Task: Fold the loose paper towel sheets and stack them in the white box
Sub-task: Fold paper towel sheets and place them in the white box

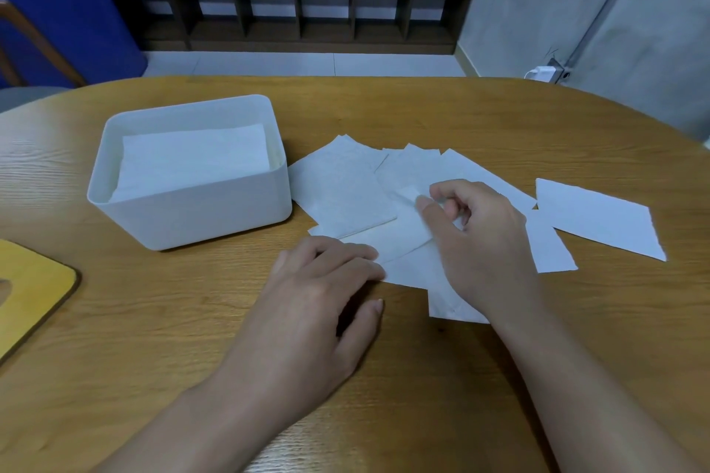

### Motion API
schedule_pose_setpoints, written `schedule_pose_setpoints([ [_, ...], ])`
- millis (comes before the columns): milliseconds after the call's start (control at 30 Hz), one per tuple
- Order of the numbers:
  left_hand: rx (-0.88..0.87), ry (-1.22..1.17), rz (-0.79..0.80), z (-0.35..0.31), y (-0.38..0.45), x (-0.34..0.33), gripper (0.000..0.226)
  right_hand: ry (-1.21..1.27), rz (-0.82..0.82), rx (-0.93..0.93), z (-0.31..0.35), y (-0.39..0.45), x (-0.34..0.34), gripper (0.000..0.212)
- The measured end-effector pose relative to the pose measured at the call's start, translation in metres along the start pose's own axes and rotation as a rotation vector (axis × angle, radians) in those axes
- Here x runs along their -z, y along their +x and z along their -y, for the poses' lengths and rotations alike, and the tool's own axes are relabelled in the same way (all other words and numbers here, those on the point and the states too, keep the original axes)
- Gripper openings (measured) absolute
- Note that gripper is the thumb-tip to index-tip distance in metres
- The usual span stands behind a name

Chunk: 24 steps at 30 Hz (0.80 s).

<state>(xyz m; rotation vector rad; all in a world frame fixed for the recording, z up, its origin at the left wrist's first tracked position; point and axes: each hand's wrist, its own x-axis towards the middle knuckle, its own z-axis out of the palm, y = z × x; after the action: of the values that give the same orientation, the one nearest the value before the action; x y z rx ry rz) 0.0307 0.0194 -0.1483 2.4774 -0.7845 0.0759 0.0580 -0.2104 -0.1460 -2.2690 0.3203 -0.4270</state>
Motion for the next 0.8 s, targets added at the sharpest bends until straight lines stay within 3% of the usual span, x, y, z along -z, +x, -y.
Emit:
schedule_pose_setpoints([
  [300, 0.002, -0.005, -0.005, -0.001, 0.0, -0.001, 0.025, -0.157, -0.019, 0.08, 0.008, 0.015, -0.004, 0.006],
  [533, -0.01, 0.0, -0.021, 0.0, 0.0, -0.002, 0.028, -0.054, -0.075, 0.134, 0.012, 0.014, -0.005, 0.017],
  [800, 0.096, -0.204, -0.234, -0.001, 0.004, 0.009, 0.038, 0.086, -0.202, 0.258, 0.033, -0.004, 0.023, 0.015],
])
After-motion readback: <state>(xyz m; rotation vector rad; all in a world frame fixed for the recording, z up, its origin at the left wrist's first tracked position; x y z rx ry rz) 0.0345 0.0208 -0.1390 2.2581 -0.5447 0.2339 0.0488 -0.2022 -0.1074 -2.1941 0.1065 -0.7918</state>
